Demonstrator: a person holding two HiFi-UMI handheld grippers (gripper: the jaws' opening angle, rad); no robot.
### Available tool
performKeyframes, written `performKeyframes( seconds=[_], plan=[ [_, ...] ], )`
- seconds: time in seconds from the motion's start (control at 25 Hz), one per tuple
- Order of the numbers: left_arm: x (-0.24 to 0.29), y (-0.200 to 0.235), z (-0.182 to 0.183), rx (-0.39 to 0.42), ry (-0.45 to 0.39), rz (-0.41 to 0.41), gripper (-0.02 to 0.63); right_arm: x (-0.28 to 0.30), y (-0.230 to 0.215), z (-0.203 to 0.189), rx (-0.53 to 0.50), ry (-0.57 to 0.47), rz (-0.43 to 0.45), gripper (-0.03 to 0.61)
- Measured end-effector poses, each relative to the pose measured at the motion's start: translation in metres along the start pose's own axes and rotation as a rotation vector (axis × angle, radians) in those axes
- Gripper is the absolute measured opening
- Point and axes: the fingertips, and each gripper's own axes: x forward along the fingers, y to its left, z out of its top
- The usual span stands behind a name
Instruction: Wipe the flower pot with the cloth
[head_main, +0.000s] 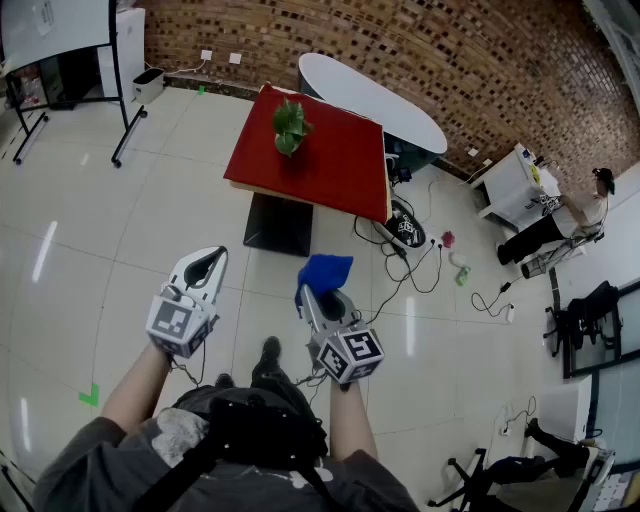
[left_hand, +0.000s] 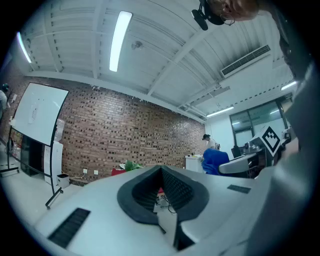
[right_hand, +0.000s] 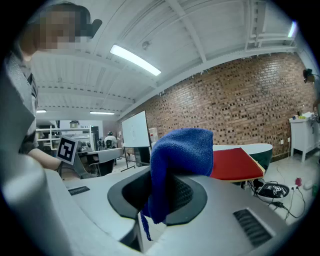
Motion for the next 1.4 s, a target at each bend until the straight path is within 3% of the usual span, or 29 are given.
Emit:
performKeyframes(
  seconds=[0.2, 0.4, 0.76, 1.08, 1.32, 1.4],
  plan=[
    [0.03, 0.014, -0.013, 0.015, 0.014, 0.016, 0.034, 0.024, -0.039, -0.012, 0.061, -0.023, -0.001, 0.078],
    [0.083, 0.04, -0.028, 0.01, 0.02, 0.104, 0.034, 0.06, -0.099, -0.016, 0.055, -0.017, 0.008, 0.078],
    [0.208, 0.057, -0.042, 0.035, 0.04, 0.147, 0.035, 0.115, -0.218, 0.005, 0.067, -0.031, 0.015, 0.078],
    [0.33, 0.044, -0.011, 0.053, -0.006, 0.204, 0.035, 0.127, -0.345, 0.05, 0.103, -0.036, -0.001, 0.078],
    [0.378, 0.045, -0.027, 0.061, 0.002, 0.227, 0.049, 0.144, -0.392, 0.05, 0.083, -0.029, 0.023, 0.078],
    [0.394, 0.047, -0.032, 0.062, 0.023, 0.239, 0.101, 0.151, -0.406, 0.055, 0.088, -0.028, 0.04, 0.078]
  ],
)
